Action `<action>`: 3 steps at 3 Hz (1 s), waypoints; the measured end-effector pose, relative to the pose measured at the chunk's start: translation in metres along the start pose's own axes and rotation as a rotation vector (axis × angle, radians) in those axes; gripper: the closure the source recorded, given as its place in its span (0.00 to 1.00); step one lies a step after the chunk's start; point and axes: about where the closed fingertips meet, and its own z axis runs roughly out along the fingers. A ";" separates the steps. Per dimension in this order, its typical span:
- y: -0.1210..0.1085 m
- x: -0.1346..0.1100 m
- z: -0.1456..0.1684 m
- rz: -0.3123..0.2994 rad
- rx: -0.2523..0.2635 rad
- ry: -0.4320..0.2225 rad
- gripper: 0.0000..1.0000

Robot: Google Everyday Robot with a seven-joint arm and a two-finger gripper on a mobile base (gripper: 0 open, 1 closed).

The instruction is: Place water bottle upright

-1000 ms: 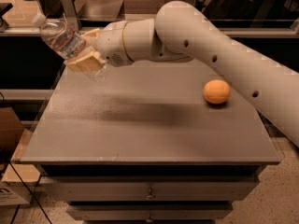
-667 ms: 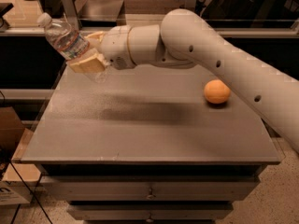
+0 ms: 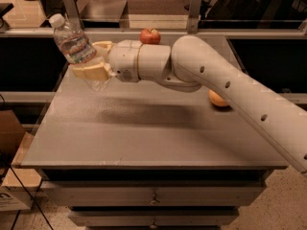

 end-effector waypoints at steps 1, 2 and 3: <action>0.004 0.005 -0.001 0.040 0.013 -0.034 1.00; 0.011 0.014 0.002 0.074 0.011 -0.067 1.00; 0.021 0.027 0.007 0.108 0.003 -0.092 1.00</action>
Offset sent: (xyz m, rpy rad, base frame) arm -0.0086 0.0019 -0.0304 0.1291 0.0947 0.0059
